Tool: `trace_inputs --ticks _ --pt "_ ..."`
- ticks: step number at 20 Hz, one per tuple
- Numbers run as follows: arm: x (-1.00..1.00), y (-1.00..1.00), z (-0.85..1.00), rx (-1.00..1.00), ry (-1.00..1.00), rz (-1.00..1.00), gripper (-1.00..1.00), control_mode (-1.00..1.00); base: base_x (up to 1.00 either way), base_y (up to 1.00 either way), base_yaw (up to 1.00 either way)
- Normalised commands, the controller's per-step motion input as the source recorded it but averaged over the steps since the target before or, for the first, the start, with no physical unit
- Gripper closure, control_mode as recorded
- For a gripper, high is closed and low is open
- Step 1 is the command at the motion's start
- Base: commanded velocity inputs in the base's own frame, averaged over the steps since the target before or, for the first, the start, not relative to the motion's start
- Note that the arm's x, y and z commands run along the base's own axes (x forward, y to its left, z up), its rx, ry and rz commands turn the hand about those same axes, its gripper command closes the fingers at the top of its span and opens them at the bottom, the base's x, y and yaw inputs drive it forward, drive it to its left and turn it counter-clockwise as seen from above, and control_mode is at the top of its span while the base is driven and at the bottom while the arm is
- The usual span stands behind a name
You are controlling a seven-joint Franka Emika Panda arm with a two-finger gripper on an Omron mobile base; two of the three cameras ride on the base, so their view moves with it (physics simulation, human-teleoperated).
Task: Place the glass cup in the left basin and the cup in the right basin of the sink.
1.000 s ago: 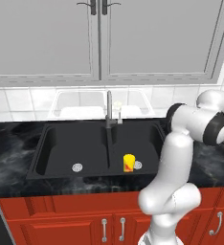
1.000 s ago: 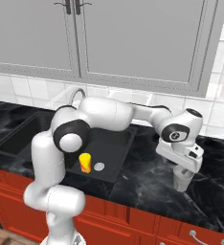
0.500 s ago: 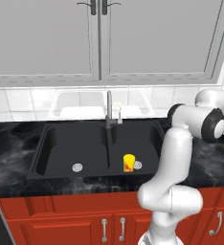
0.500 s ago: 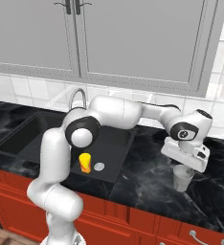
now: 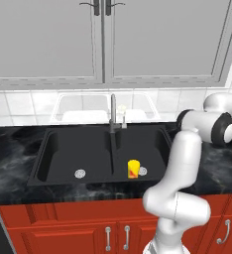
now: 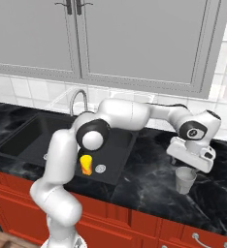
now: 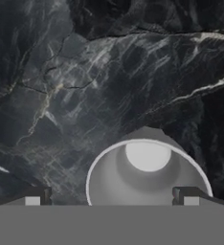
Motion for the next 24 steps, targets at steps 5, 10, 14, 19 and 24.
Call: trace_inputs --ticks 5,10,14,19,24 --pt "0.09 0.02 -0.07 0.03 0.03 0.04 -1.00 -1.00 0.00 0.00 0.00" --pt "0.00 0.04 -0.06 0.01 0.01 0.01 -1.00 -1.00 0.00 0.00 0.00" --pt "0.00 0.03 -0.09 0.00 0.00 0.00 -1.00 -1.00 0.00 0.00 0.00" --pt "0.00 0.05 -0.10 0.00 0.00 0.00 -1.00 -1.00 0.00 0.00 0.00" --pt "-0.06 0.06 -0.10 0.00 0.00 0.00 -1.00 -1.00 0.00 0.00 0.00"
